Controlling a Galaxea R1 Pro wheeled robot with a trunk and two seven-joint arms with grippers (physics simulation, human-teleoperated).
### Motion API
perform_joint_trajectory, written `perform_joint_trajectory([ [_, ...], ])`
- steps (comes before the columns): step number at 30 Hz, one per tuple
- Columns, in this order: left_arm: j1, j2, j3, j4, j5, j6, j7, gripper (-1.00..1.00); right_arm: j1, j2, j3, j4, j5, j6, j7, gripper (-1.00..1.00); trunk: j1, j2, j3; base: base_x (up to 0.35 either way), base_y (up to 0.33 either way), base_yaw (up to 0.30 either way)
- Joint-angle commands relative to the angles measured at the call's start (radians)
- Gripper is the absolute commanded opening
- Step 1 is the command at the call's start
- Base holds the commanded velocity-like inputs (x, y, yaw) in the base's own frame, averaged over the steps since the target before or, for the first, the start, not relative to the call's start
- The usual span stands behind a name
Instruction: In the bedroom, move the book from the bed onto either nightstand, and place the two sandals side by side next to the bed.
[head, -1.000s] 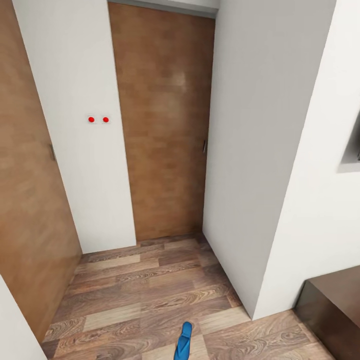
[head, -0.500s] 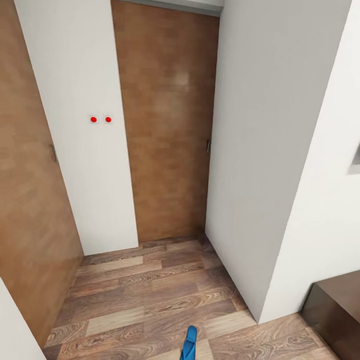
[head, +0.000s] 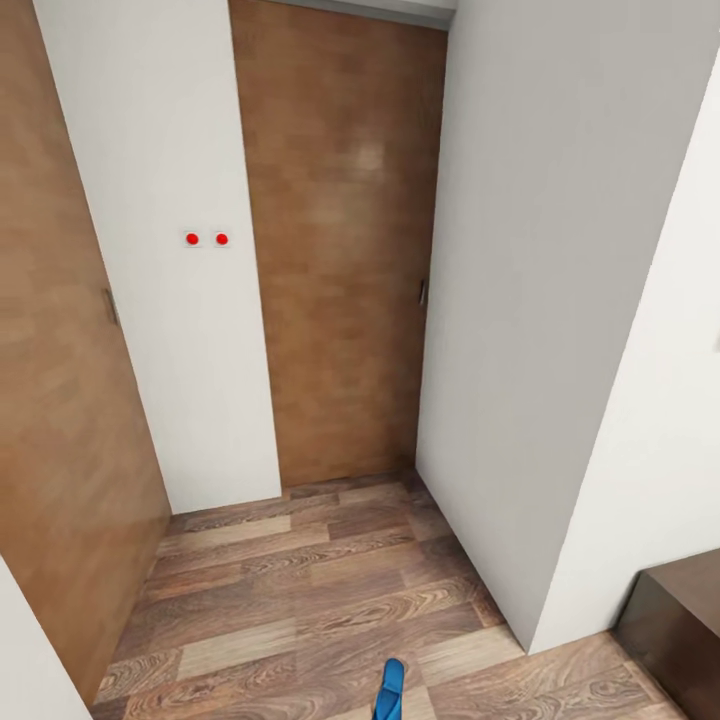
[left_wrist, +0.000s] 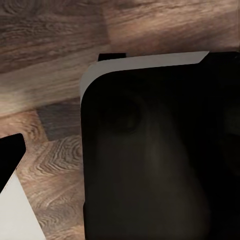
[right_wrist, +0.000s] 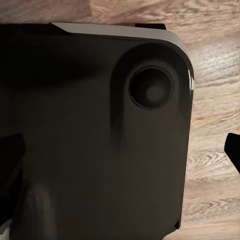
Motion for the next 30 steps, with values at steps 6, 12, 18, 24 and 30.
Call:
perform_joint_trajectory([
  [6, -0.001, 0.0, -0.001, 0.001, -0.001, -0.004, 0.0, 1.0, 0.0, 0.0, 0.0, -0.001, 0.0, 0.0, 0.001, 1.0, 0.0, -0.001, -0.001, 0.18, 0.137, 0.0],
  [12, -0.001, 0.0, -0.001, 0.001, -0.001, -0.004, 0.0, 1.0, 0.0, 0.0, 0.0, -0.001, 0.0, 0.0, 0.0, 1.0, 0.0, -0.001, -0.001, 0.208, 0.106, 0.0],
  [18, -0.001, 0.0, -0.001, 0.001, -0.001, -0.004, 0.0, 1.0, 0.0, -0.001, 0.0, -0.001, 0.0, 0.0, 0.001, 1.0, 0.0, -0.001, -0.001, 0.168, 0.067, 0.0],
  [24, -0.001, 0.0, -0.001, 0.001, -0.001, -0.004, 0.0, 1.0, 0.0, -0.001, -0.002, -0.002, 0.0, 0.0, 0.0, 1.0, 0.0, -0.001, -0.001, 0.095, 0.055, 0.0],
  [30, -0.001, 0.0, -0.001, 0.001, -0.001, -0.004, 0.0, 1.0, 0.0, -0.001, -0.003, -0.003, 0.0, 0.0, 0.0, 1.0, 0.0, -0.001, -0.001, 0.116, 0.098, 0.0],
])
